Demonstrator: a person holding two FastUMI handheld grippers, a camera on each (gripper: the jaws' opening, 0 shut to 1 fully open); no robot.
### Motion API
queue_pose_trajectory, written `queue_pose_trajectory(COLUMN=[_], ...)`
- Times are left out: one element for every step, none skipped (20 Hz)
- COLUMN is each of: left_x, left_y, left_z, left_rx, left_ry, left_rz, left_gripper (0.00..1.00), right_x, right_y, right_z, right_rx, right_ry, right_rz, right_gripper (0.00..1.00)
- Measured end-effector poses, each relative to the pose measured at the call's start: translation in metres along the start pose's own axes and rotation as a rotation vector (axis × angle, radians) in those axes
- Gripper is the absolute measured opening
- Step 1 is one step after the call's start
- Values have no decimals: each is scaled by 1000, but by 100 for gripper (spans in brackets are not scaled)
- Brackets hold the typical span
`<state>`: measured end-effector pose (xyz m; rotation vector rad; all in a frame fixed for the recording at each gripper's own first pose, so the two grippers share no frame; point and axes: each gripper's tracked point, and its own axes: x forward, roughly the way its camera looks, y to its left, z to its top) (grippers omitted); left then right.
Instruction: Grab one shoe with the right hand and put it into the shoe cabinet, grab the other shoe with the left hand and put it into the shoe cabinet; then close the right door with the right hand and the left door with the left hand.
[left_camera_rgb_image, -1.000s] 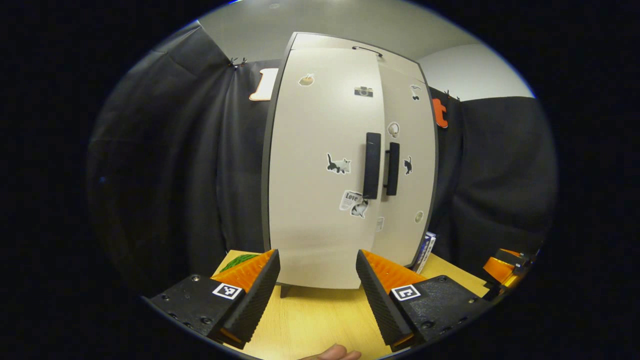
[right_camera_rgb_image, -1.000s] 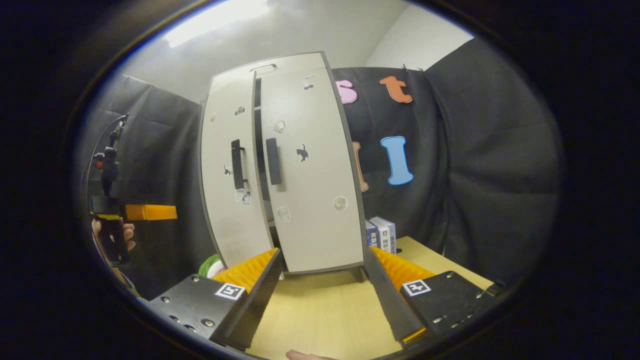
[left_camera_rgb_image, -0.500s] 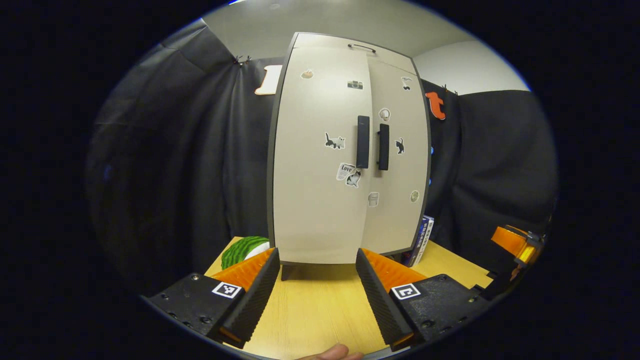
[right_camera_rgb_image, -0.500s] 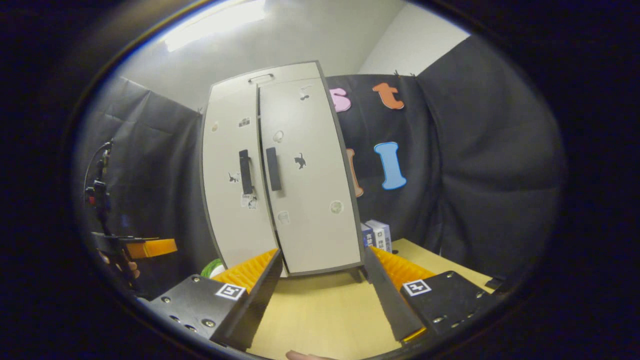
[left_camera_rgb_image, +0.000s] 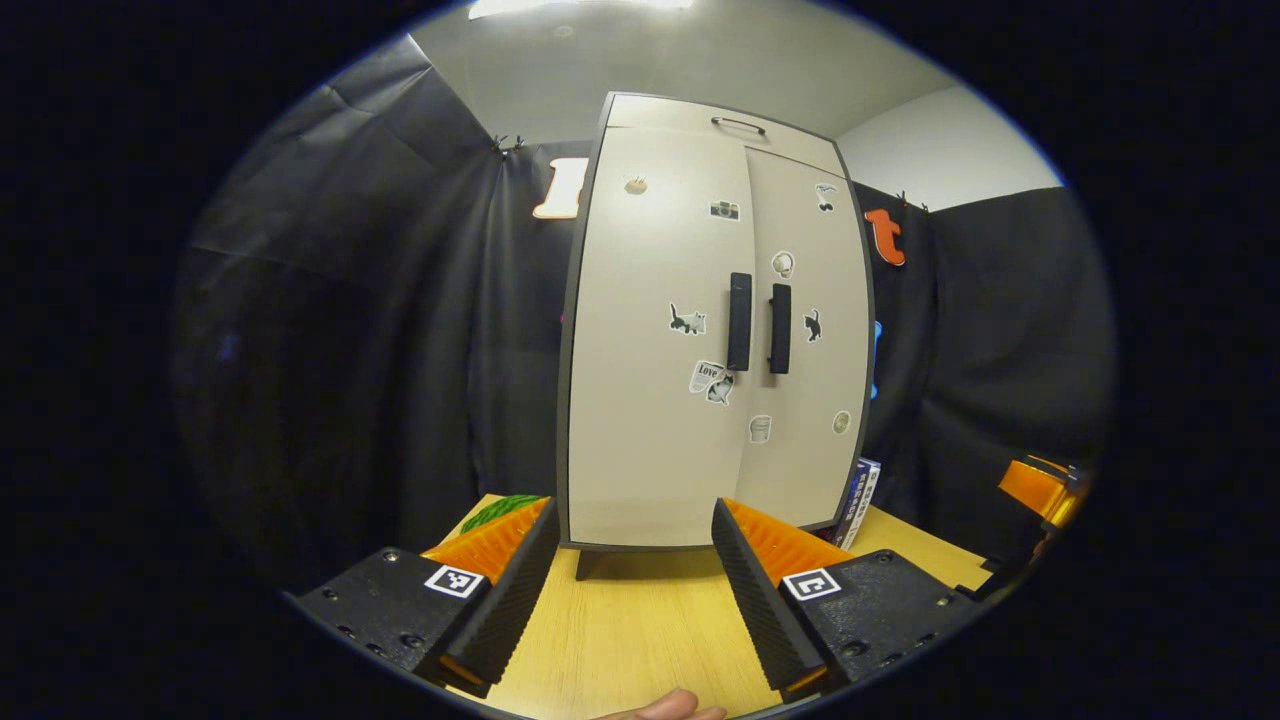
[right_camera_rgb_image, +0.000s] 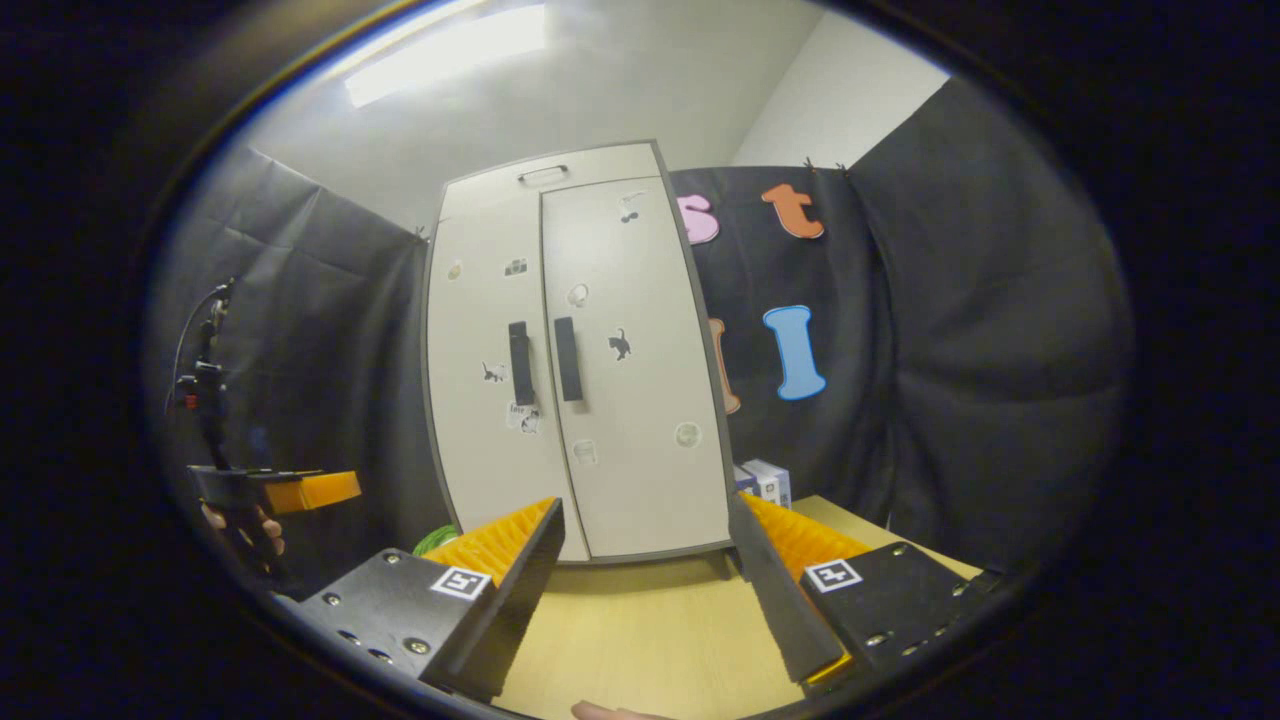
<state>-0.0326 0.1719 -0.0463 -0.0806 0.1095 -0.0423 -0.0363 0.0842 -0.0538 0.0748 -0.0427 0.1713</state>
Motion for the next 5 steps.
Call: queue_pose_trajectory(left_x=[1,1,3,4,2], left_y=[-1,0,0,-1,-4], left_z=[3,4,5,4,3], left_rx=[5,4,2,4,6], left_ry=[-11,-18,-17,-16,-11], left_rz=[1,6,14,15,11], left_gripper=[93,93,93,93,93], right_x=[-1,-3,-5,-7,-8], right_y=[0,0,-2,-4,-7], right_z=[3,5,8,10,12], right_rx=[1,-1,-8,-14,-19], right_ry=[-6,-15,-23,-33,-39], right_rz=[4,10,12,9,4], right_gripper=[98,99,99,99,99])
